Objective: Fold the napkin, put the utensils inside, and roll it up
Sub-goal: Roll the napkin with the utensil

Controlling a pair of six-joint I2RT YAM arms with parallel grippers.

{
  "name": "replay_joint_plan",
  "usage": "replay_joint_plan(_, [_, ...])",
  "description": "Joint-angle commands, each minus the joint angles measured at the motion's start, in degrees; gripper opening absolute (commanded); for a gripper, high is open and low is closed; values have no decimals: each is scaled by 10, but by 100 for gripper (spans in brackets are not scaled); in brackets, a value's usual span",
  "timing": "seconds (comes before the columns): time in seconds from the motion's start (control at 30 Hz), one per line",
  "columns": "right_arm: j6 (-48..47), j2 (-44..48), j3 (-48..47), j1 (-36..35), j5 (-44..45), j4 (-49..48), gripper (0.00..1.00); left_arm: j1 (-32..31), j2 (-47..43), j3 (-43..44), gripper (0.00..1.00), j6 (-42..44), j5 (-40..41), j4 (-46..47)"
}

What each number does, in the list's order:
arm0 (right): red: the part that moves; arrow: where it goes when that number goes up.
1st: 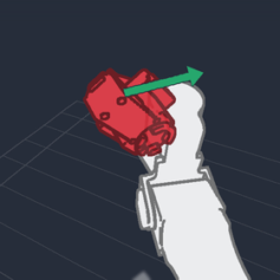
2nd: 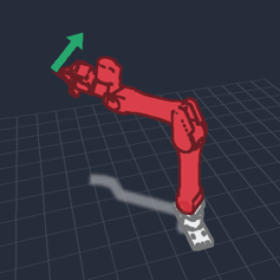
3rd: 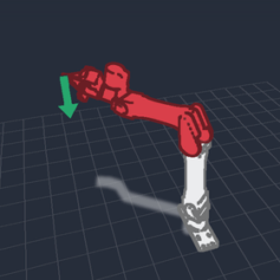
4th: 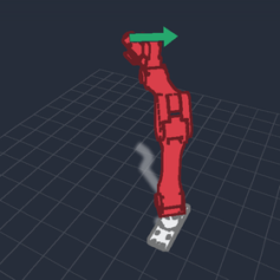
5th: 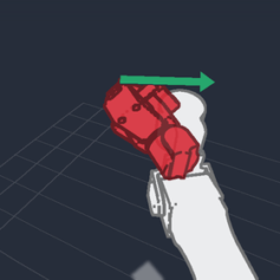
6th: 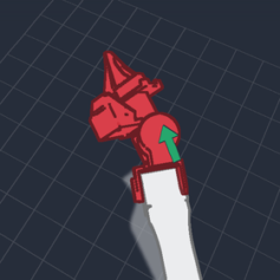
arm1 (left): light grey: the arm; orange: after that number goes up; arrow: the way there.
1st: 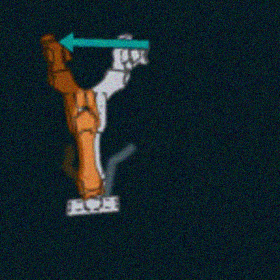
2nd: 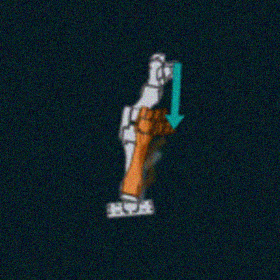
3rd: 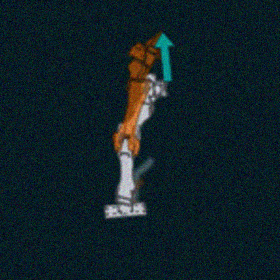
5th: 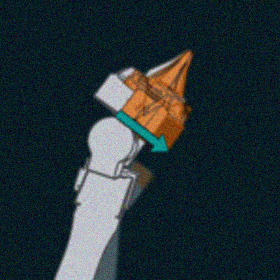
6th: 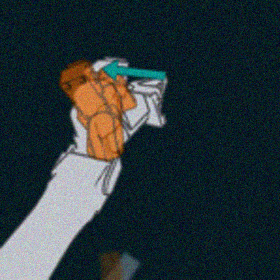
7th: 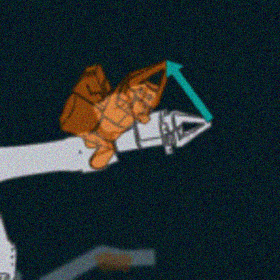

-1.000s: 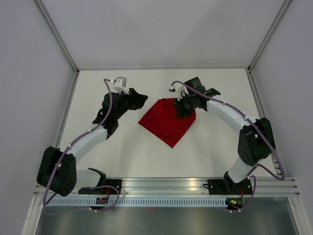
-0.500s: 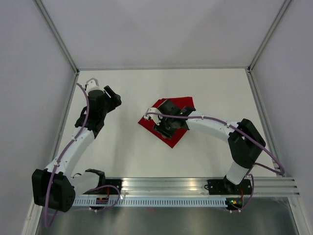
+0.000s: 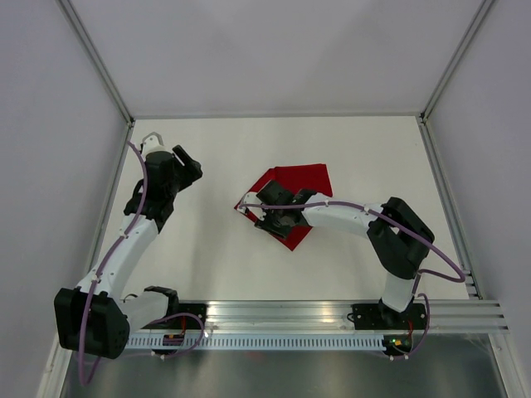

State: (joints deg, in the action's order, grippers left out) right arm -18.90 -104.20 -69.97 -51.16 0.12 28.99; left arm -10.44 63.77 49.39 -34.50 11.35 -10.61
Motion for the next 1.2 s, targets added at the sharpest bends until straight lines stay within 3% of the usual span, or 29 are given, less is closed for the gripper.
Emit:
replay_joint_plan(0.0, [-4, 0, 5, -4, 48, -17, 46, 5, -10, 20, 70, 0, -19, 1])
replay_joint_plan(0.27, [-3, 4, 7, -3, 52, -15, 45, 11, -5, 16, 70, 1, -32, 8])
replay_joint_plan(0.63, [-2, -5, 5, -4, 46, -6, 17, 18, -3, 14, 69, 4, -44, 10])
replay_joint_plan(1.17, [-6, 15, -56, -15, 123, 67, 13, 25, 6, 13, 67, 4, -62, 23])
